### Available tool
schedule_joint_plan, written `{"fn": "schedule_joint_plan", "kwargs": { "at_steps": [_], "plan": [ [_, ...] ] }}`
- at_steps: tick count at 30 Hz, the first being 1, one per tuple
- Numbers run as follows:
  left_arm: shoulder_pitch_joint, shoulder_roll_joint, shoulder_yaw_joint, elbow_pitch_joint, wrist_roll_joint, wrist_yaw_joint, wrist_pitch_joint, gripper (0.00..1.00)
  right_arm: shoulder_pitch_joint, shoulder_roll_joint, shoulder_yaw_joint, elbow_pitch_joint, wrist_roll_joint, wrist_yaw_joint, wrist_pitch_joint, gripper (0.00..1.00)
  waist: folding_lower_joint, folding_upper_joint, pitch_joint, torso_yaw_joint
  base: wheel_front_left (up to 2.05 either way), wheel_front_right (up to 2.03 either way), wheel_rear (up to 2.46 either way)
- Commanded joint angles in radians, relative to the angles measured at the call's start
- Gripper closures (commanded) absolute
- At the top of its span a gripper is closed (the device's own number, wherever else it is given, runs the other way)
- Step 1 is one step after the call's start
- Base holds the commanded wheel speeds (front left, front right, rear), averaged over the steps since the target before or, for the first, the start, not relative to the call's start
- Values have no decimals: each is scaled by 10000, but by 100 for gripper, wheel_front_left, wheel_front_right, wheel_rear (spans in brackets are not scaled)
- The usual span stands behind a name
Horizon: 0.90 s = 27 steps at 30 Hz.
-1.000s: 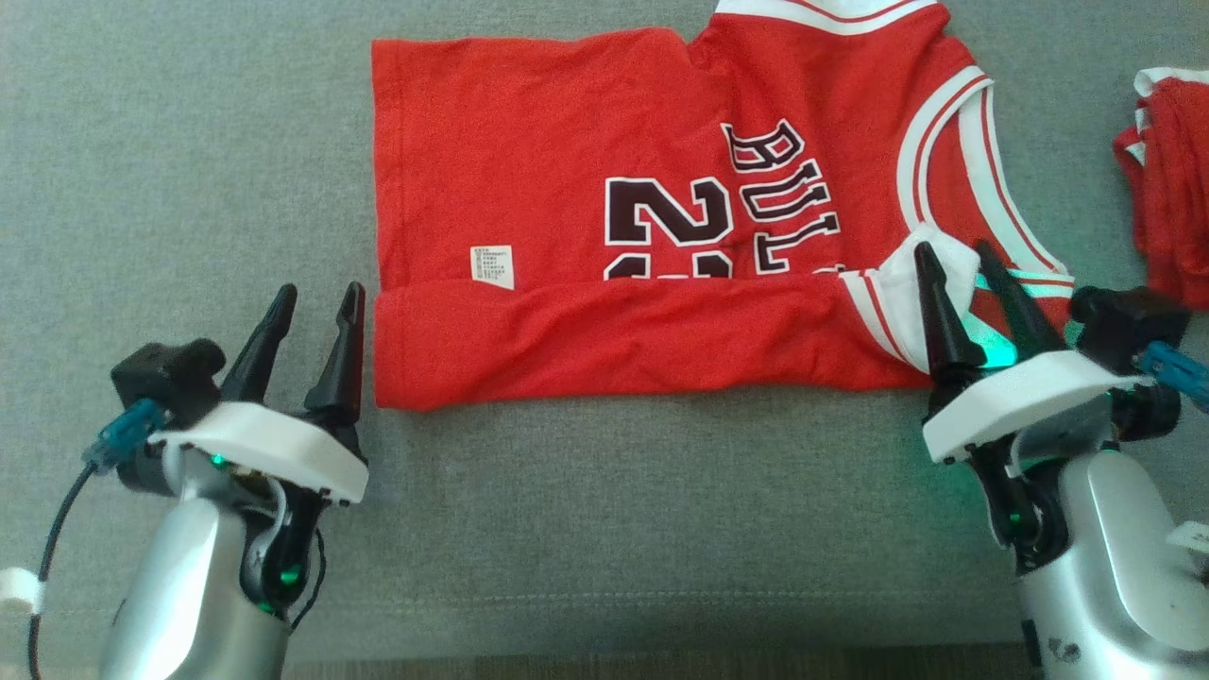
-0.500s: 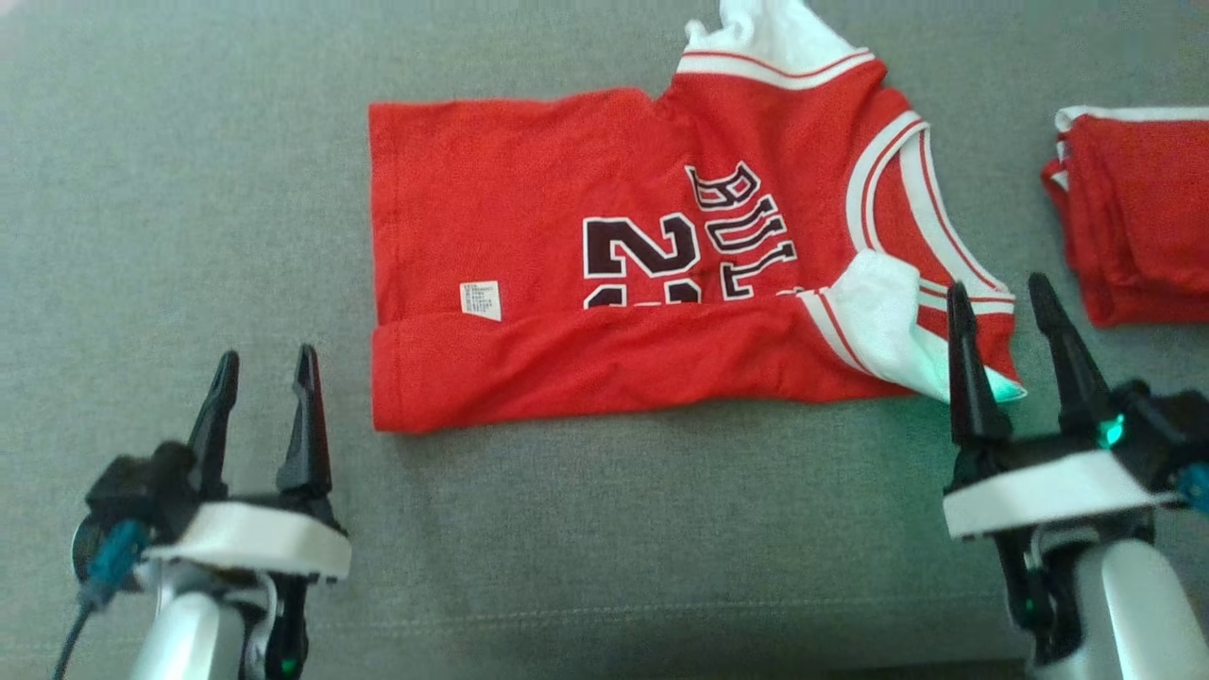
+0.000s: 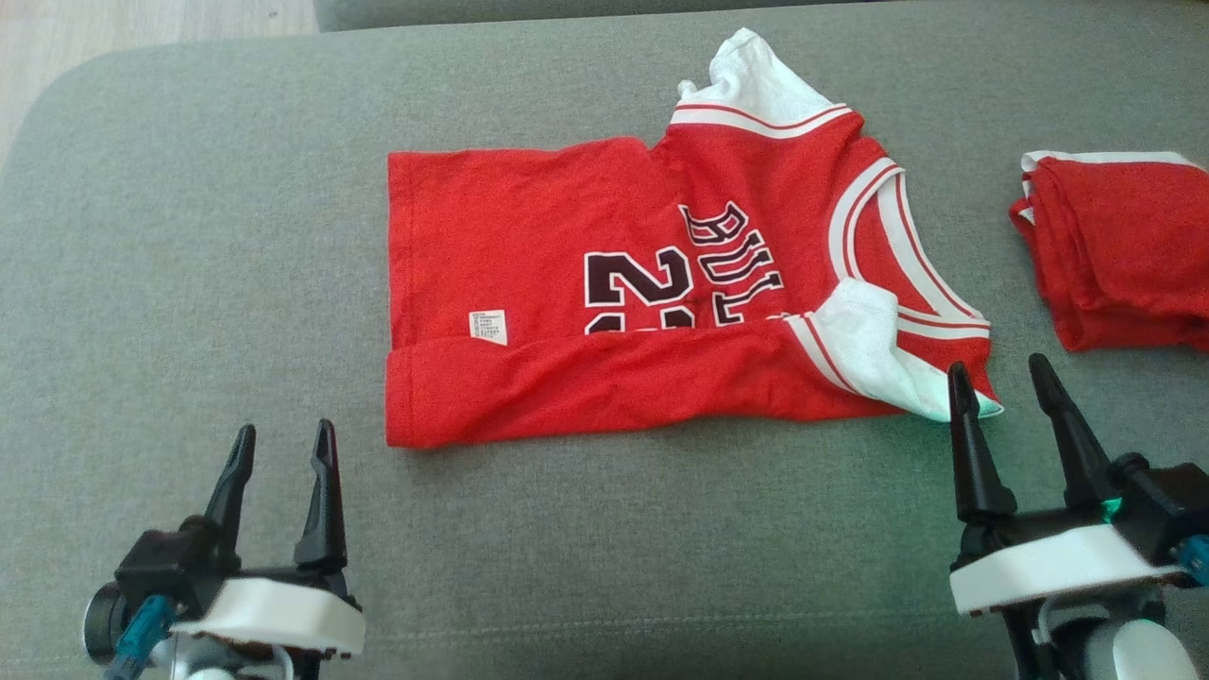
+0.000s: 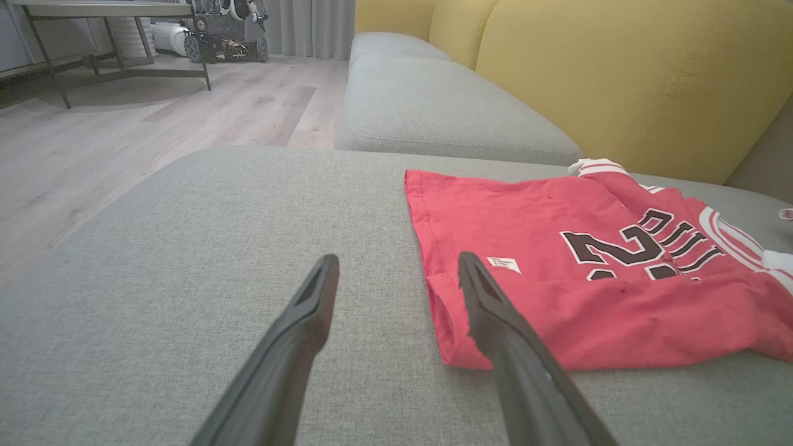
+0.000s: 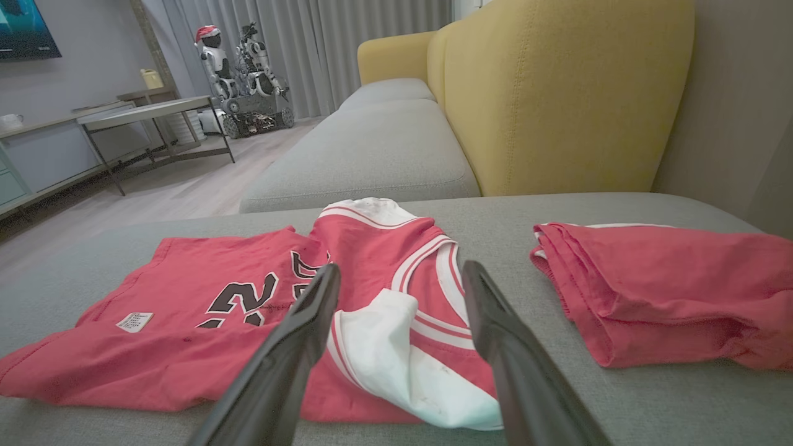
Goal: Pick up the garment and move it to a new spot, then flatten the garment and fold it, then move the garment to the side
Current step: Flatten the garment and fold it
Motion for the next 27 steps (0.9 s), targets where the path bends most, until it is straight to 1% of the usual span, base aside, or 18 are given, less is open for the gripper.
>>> {"fn": "schedule_joint_plan", "kwargs": {
  "at_steps": [1,11,16,21,25,27],
  "plan": [
    [-244,109,357,-341,36,71,-119,0,-108,-45,192,-431,57,65,57,0,0,-1,-23,1,0,0,0],
    [-308,77,195,-378,-48,57,4,0,-96,-43,234,-335,226,65,260,0,0,-1,60,72,0,0,0],
    [-447,51,29,38,-378,-289,199,0,-2,-42,-66,77,213,65,942,0,0,-1,379,67,0,0,0],
    [-850,-21,-156,673,-639,-561,499,0,-186,-42,-519,476,28,65,1821,0,0,-1,1013,77,0,0,0],
    [-1430,2,-241,1194,-796,-770,768,0,-566,-42,-665,629,-373,65,2469,0,0,-1,1600,106,0,0,0],
    [-1715,14,-265,1419,-894,-891,866,0,-755,-64,-691,584,-583,65,2597,0,0,-1,1856,117,0,0,0]
  ]
}}
